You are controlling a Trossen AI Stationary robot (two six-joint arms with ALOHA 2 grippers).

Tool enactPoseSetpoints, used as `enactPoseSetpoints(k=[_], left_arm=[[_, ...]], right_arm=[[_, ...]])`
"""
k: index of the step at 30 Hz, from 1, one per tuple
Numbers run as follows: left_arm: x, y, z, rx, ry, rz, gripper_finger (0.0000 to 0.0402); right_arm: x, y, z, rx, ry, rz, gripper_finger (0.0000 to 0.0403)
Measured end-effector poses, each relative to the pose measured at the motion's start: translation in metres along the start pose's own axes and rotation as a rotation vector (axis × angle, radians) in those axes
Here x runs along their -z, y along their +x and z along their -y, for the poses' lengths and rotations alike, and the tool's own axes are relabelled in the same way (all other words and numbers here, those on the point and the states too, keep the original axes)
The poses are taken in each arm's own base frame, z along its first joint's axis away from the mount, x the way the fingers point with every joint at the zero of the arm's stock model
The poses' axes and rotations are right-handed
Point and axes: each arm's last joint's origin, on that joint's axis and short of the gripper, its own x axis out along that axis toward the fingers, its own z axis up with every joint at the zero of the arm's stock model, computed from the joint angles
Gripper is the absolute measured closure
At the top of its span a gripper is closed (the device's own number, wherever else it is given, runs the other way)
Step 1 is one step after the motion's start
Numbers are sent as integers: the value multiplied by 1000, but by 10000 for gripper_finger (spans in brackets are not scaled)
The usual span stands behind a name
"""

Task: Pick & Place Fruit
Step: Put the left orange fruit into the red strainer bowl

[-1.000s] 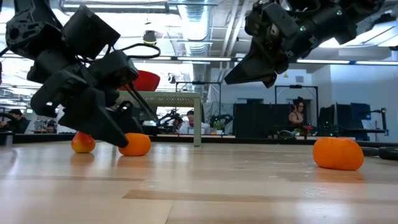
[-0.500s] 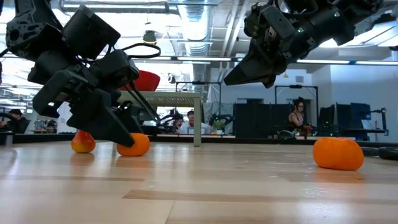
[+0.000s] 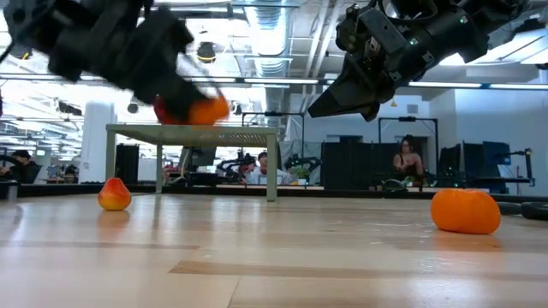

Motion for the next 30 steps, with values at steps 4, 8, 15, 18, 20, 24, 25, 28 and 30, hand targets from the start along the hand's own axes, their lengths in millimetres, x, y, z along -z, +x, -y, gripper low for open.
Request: enactPoseSetpoints(k=[4, 8, 15, 18, 20, 24, 25, 28, 30], left_arm=[[-49, -24, -12, -68, -35, 155, 207], [-91, -51, -28, -208, 34, 114, 212], [-152, -108, -79, -582, 49, 100, 201], [-162, -127, -105, -721, 42, 82, 201], [-161, -134, -123, -797, 27, 59, 203], [-152, -139, -156, -870, -38, 6, 205], [-148, -138, -163, -869, -55, -10, 203], [-139, -135, -181, -883, -88, -58, 198], [-134, -132, -190, -898, -108, -90, 194]], right_arm=[[0, 0, 0, -1, -7, 4, 399], [0, 0, 0, -1, -10, 4, 399], [-1, 0, 0, -4, -7, 13, 399], [-2, 0, -1, -8, -4, 25, 399], [-3, 0, -1, -9, -5, 33, 399], [-5, 0, -1, -13, -10, 50, 399], [-5, 0, -1, -12, -9, 51, 399], [-6, 0, 0, -9, -8, 52, 399], [-6, 0, 0, -9, -10, 54, 399]])
